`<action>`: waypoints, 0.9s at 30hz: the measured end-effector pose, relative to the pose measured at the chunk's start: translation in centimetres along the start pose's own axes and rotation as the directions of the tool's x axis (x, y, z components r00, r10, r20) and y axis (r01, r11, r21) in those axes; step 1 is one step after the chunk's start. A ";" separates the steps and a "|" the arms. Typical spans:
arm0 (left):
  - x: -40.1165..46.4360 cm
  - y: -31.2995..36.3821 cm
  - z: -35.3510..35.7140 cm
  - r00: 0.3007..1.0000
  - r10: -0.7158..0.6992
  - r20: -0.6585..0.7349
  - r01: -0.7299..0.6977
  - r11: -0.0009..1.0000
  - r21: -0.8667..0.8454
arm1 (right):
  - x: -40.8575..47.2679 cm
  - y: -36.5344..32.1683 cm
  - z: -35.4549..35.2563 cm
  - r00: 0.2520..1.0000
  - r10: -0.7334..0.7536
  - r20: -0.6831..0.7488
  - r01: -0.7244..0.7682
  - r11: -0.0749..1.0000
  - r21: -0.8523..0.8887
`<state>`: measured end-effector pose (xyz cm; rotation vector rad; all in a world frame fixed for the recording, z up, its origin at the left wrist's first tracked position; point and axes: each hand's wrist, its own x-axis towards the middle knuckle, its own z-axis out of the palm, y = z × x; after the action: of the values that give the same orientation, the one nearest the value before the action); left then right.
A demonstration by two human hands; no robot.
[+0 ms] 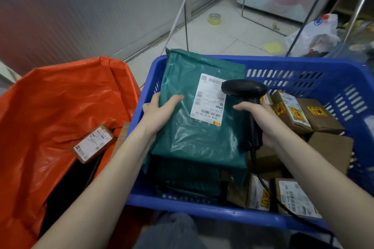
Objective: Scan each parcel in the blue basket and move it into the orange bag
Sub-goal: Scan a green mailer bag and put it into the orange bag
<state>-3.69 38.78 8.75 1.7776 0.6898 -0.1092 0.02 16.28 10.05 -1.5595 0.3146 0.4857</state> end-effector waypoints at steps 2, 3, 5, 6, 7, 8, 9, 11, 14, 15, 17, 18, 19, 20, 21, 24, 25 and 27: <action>-0.9 2.1 -0.6 0.997 0.029 0.075 -0.023 0.997 -0.080 | -1.5 -2.1 -0.9 0.998 -0.053 -0.017 0.053 0.999 0.009; -1.3 3.0 -0.9 0.993 0.044 0.111 -0.032 0.994 -0.104 | -2.3 -3.2 -1.4 0.997 -0.074 -0.031 0.074 0.997 0.014; -2.3 4.7 -1.2 0.979 0.097 0.178 -0.074 0.989 -0.128 | -4.0 -5.3 -2.6 0.992 -0.109 -0.064 0.111 0.994 0.019; -3.0 5.4 -1.1 0.975 0.118 0.189 -0.091 0.985 -0.146 | -4.9 -6.3 -3.1 0.989 -0.129 -0.076 0.131 0.991 0.017; -3.6 6.0 -0.9 0.972 0.131 0.194 -0.100 0.982 -0.160 | -5.8 -7.3 -3.7 0.985 -0.149 -0.084 0.150 0.989 0.009; -4.4 6.6 -0.6 0.969 0.154 0.196 -0.119 0.976 -0.180 | -6.6 -8.3 -4.3 0.981 -0.172 -0.087 0.172 0.985 -0.006; -5.2 7.1 -0.3 0.966 0.170 0.193 -0.132 0.972 -0.194 | -7.5 -9.1 -4.8 0.978 -0.191 -0.084 0.191 0.982 -0.017; -6.4 8.1 0.2 0.966 0.174 0.189 -0.130 0.966 -0.223 | -9.1 -10.6 -5.9 0.972 -0.224 -0.073 0.221 0.974 -0.043; -8.2 9.7 0.6 0.955 0.179 0.234 -0.126 0.966 -0.227 | -11.1 -12.0 -7.5 0.967 -0.247 -0.065 0.243 0.968 -0.065; -8.9 10.3 0.7 0.954 0.192 0.231 -0.141 0.965 -0.222 | -11.7 -12.3 -7.9 0.966 -0.252 -0.051 0.249 0.967 -0.062; -9.7 11.0 1.2 0.960 0.183 0.211 -0.141 0.970 -0.200 | -12.9 -12.5 -8.6 0.965 -0.262 -0.029 0.260 0.964 -0.064; -9.8 11.2 1.4 0.959 0.186 0.214 -0.143 0.969 -0.200 | -13.4 -12.5 -8.9 0.963 -0.268 -0.028 0.265 0.962 -0.067; -9.7 11.2 1.6 0.956 0.194 0.222 -0.148 0.967 -0.207 | -13.8 -12.3 -9.2 0.962 -0.270 -0.034 0.267 0.961 -0.069; -10.0 11.5 1.6 0.950 0.208 0.232 -0.157 0.962 -0.221 | -14.0 -12.0 -9.4 0.962 -0.269 -0.041 0.266 0.962 -0.067; -10.7 11.8 1.7 0.946 0.218 0.241 -0.163 0.960 -0.229 | -14.4 -11.6 -9.7 0.962 -0.267 -0.054 0.264 0.963 -0.060; -11.7 11.8 2.4 0.928 0.261 0.266 -0.193 0.947 -0.257 | -14.7 -10.2 -10.4 0.963 -0.252 -0.094 0.252 0.968 -0.018; -11.7 11.4 2.6 0.933 0.248 0.261 -0.181 0.950 -0.255 | -14.7 -9.8 -10.6 0.963 -0.247 -0.106 0.248 0.969 -0.004; -11.4 10.8 3.0 0.936 0.229 0.267 -0.166 0.957 -0.240 | -14.5 -8.9 -10.9 0.958 -0.254 -0.129 0.258 0.966 0.010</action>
<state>-6.81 29.84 21.59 1.5713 0.2927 -0.1516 -7.05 4.51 24.91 -1.5808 0.2105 0.1796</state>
